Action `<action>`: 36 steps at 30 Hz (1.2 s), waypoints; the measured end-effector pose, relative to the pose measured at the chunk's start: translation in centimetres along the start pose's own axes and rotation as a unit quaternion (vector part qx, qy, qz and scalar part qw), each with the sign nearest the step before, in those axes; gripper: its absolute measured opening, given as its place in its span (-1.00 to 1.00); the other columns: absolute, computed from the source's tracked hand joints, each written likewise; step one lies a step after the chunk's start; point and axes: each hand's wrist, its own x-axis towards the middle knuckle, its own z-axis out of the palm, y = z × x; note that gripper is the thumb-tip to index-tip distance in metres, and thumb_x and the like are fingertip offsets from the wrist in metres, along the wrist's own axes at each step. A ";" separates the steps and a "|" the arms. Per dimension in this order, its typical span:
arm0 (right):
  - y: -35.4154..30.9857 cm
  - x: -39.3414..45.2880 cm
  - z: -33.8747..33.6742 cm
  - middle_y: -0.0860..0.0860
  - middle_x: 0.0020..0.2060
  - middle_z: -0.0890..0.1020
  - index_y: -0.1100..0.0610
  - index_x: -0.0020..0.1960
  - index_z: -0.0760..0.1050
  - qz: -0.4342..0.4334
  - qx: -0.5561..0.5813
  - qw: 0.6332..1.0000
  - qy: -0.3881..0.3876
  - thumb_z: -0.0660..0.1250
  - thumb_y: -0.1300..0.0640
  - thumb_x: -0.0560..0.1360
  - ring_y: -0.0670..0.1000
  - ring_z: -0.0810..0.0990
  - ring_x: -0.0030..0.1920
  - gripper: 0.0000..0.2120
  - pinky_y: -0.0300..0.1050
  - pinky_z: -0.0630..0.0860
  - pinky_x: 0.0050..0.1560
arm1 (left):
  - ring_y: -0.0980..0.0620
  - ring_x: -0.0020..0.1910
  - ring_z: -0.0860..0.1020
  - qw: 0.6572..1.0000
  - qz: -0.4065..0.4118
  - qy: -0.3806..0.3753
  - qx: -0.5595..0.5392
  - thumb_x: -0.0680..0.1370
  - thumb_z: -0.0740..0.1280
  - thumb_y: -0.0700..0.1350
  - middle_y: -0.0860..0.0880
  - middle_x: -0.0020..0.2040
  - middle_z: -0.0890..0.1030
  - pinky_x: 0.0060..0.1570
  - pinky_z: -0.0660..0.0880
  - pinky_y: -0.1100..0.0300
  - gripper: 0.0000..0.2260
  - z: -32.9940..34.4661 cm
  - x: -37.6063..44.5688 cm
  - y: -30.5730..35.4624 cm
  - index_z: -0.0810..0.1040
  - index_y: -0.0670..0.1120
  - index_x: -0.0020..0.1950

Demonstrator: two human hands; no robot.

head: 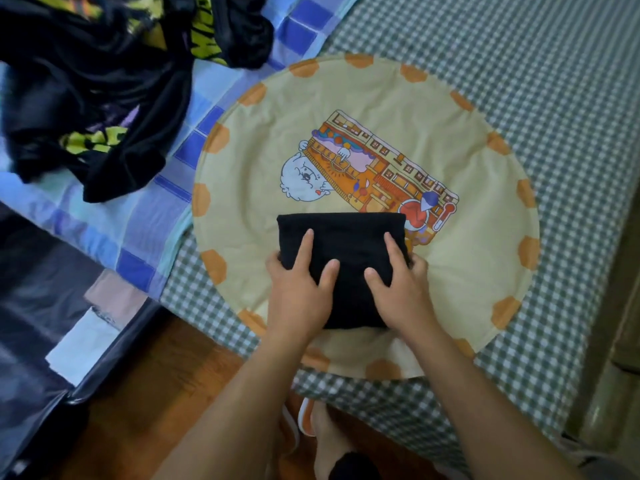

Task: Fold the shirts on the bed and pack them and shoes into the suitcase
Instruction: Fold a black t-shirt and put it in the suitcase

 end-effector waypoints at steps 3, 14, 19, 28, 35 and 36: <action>-0.9 -0.8 -2.7 -0.02 0.48 0.37 -0.19 0.57 0.23 -0.005 0.155 0.987 -0.052 0.42 0.06 0.57 -0.02 0.44 0.41 -0.35 -0.08 0.38 0.40 | 0.00 0.38 0.46 0.990 0.004 -0.087 -0.112 0.59 0.38 0.14 -0.02 0.49 0.35 0.38 0.40 0.14 -0.39 -3.1 0.8 0.3 0.21 0.27 0.59; -16.1 -13.5 14.1 -0.32 0.32 0.47 -0.33 0.39 0.40 -0.177 0.065 0.945 -0.269 0.53 0.23 0.45 -0.41 0.47 0.23 -0.31 -0.43 0.42 0.20 | 0.42 0.33 0.41 0.959 -0.065 0.024 -0.273 0.59 0.43 -0.12 0.34 0.37 0.46 0.37 0.33 0.40 -0.52 -23.3 -13.5 -21.8 0.43 0.24 0.44; -21.5 -14.3 34.9 -0.05 0.44 0.41 -0.44 0.41 0.14 -0.205 -0.125 0.898 -0.368 0.46 0.16 0.52 -0.05 0.38 0.45 -0.25 -0.20 0.26 0.44 | 0.24 0.28 0.55 0.917 -0.201 0.023 -0.343 0.53 0.39 -0.39 0.13 0.37 0.54 0.23 0.50 0.30 -0.35 -29.5 -13.9 -40.1 0.44 0.26 0.41; -34.3 -2.9 71.5 0.12 0.42 0.40 -0.04 0.60 0.16 -0.267 -0.194 0.890 -0.314 0.37 0.32 0.50 0.08 0.42 0.38 -0.23 -0.21 0.26 0.39 | 0.04 0.29 0.46 0.916 -0.235 0.214 -0.246 0.50 0.30 -0.37 -0.03 0.39 0.45 0.27 0.38 0.22 -0.35 -37.2 9.4 -68.1 0.34 0.14 0.50; -36.8 6.0 89.3 0.09 0.33 0.35 -0.17 0.62 0.03 -0.284 -0.283 0.880 -0.257 0.22 0.30 0.53 0.18 0.52 0.18 -0.23 0.01 0.45 0.30 | -0.14 0.07 0.42 0.896 -0.294 0.217 -0.252 0.54 0.15 -0.36 -0.06 0.24 0.30 0.10 0.38 0.04 -0.36 -37.0 25.2 -79.7 0.18 0.14 0.53; -35.5 6.5 90.2 0.11 0.34 0.32 -0.16 0.62 0.00 -0.273 -0.315 0.868 -0.269 0.20 0.30 0.52 0.22 0.52 0.19 -0.21 0.05 0.44 0.32 | -0.14 0.07 0.40 0.892 -0.315 0.193 -0.259 0.55 0.15 -0.35 -0.08 0.26 0.30 0.08 0.36 0.04 -0.37 -35.5 26.1 -80.5 0.16 0.12 0.54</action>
